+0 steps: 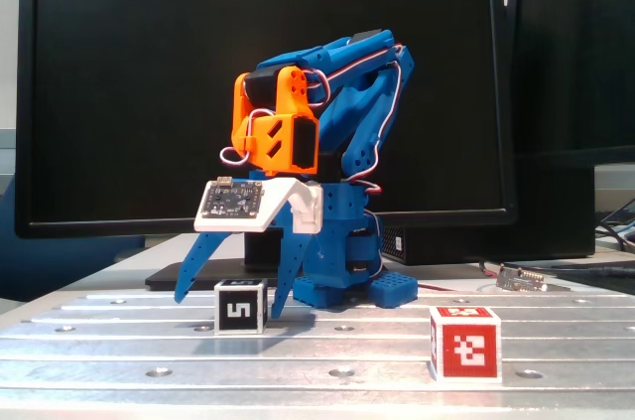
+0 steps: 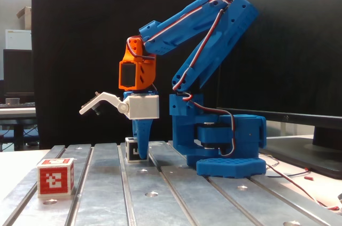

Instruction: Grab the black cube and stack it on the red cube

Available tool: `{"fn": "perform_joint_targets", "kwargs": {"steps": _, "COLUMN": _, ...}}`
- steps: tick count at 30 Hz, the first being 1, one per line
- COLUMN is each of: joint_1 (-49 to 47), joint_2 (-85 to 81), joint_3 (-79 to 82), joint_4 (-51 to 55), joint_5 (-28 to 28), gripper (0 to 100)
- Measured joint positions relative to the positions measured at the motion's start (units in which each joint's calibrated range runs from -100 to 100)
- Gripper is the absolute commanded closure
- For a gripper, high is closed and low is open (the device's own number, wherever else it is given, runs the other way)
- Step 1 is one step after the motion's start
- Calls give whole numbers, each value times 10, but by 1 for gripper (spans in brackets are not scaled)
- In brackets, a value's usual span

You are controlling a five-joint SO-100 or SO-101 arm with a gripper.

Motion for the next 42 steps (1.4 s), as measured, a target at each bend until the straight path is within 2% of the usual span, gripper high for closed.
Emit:
{"fn": "perform_joint_targets", "kwargs": {"steps": 3, "joint_1": 0, "joint_2": 0, "joint_3": 0, "joint_4": 0, "joint_5": 0, "gripper": 63}}
{"fn": "perform_joint_targets", "kwargs": {"steps": 11, "joint_1": -13, "joint_2": 0, "joint_3": 0, "joint_4": -3, "joint_5": 0, "gripper": 75}}
{"fn": "perform_joint_targets", "kwargs": {"steps": 30, "joint_1": -12, "joint_2": 0, "joint_3": 3, "joint_4": -3, "joint_5": 0, "gripper": 75}}
{"fn": "perform_joint_targets", "kwargs": {"steps": 36, "joint_1": -11, "joint_2": 0, "joint_3": 5, "joint_4": -3, "joint_5": 0, "gripper": 83}}
{"fn": "perform_joint_targets", "kwargs": {"steps": 42, "joint_1": -11, "joint_2": 0, "joint_3": 5, "joint_4": -3, "joint_5": 0, "gripper": 83}}
